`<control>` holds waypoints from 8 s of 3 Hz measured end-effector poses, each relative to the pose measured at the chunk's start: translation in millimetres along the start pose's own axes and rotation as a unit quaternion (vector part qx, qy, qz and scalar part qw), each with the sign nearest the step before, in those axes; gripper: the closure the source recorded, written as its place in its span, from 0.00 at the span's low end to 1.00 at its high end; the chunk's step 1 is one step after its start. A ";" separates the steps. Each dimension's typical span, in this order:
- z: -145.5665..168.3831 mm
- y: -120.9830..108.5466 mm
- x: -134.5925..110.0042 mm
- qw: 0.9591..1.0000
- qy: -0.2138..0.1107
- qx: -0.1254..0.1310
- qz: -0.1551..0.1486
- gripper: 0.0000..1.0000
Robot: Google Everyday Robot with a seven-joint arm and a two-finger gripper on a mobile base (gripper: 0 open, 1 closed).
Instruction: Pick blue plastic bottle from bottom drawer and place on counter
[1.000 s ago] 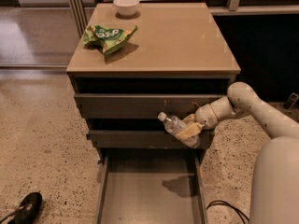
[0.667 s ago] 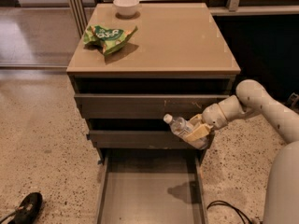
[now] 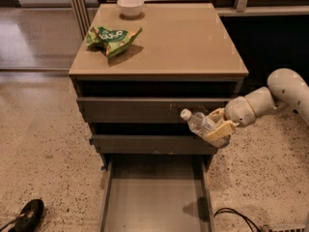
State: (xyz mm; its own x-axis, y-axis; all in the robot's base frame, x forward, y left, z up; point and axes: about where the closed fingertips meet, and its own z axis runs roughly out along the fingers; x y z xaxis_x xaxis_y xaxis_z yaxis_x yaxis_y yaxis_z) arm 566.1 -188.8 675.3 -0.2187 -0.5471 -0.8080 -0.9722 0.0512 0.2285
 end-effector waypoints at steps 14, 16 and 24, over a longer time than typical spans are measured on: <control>-110.7 -117.3 -232.1 0.973 -0.106 0.157 -0.130 1.00; -117.2 -166.8 -222.7 0.962 -0.104 0.232 -0.102 1.00; -109.6 -170.5 -225.3 0.963 -0.101 0.230 -0.097 0.00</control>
Offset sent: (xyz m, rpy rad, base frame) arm 0.0458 -0.0432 0.1323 0.1258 -0.0792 -0.0177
